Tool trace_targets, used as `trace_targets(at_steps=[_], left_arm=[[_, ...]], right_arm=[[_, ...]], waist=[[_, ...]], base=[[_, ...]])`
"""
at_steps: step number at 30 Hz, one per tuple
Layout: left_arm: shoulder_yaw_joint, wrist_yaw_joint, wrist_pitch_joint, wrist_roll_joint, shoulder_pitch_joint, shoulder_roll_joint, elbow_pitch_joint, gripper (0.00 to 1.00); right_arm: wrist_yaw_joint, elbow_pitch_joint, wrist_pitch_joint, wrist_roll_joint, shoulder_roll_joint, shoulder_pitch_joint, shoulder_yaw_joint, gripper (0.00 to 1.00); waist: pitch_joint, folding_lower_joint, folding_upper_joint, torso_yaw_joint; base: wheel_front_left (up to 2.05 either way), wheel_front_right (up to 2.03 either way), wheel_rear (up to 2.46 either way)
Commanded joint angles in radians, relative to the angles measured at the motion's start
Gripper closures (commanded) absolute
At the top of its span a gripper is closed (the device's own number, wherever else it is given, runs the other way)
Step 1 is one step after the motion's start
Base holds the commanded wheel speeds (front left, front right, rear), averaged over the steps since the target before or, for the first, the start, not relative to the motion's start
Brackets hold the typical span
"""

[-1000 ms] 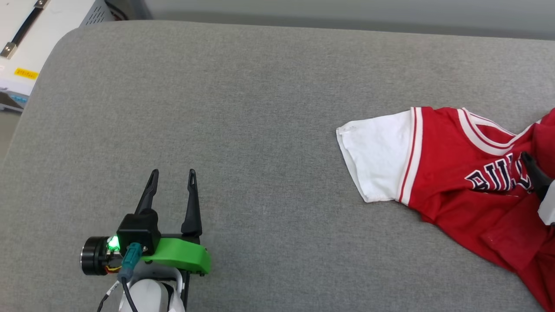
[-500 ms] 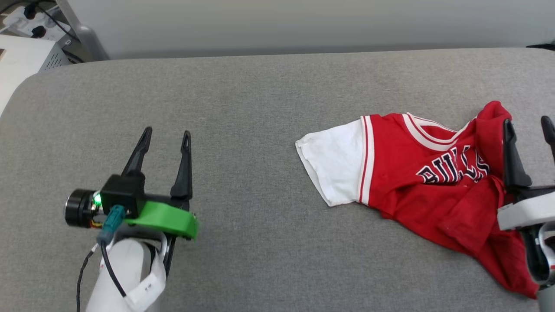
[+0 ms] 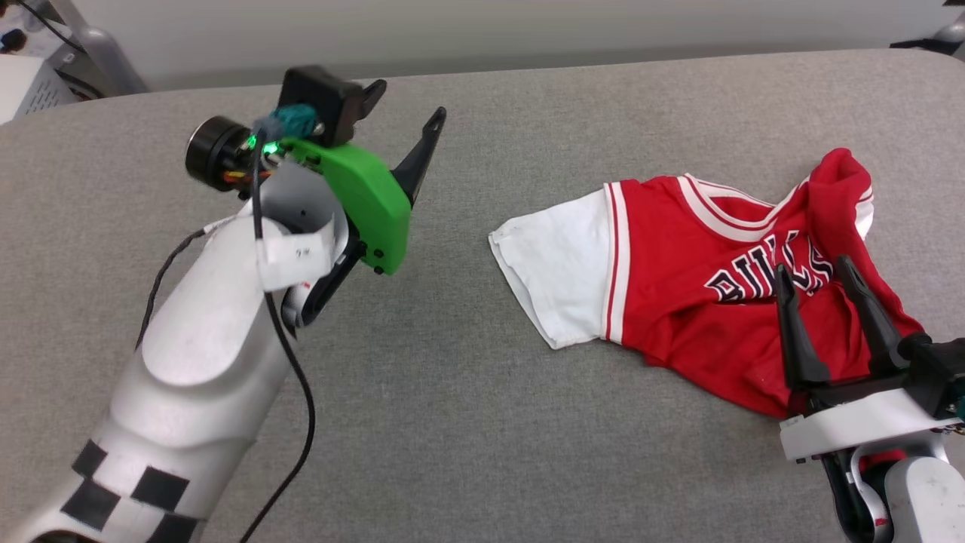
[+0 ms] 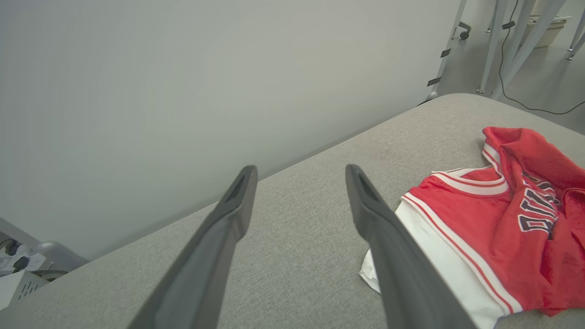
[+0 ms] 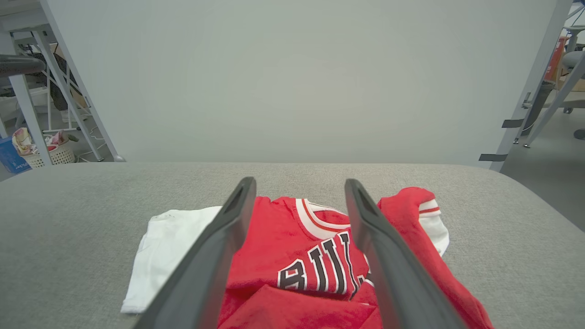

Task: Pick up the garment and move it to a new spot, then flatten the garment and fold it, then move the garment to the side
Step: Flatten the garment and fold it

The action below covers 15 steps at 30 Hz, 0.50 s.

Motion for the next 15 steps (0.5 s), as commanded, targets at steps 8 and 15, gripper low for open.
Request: trace_targets(at_steps=[8, 15], left_arm=[[-0.317, -0.003, 0.386, -0.271, -0.280, 0.029, 0.096, 0.00], [-0.505, -0.003, 0.561, -0.379, -0.406, 0.038, 0.205, 0.00]], right_arm=[[-0.001, 0.015, -0.019, -0.037, 0.006, -0.056, 0.047, 0.00], [-0.001, 0.039, -0.025, -0.051, 0.032, -0.121, 0.088, 0.00]], waist=[[0.116, 0.0000, 0.0000, -0.064], [0.200, 0.0000, 0.0000, -0.127]], base=[[0.00, 0.00, 0.00], [0.00, 0.00, 0.00]])
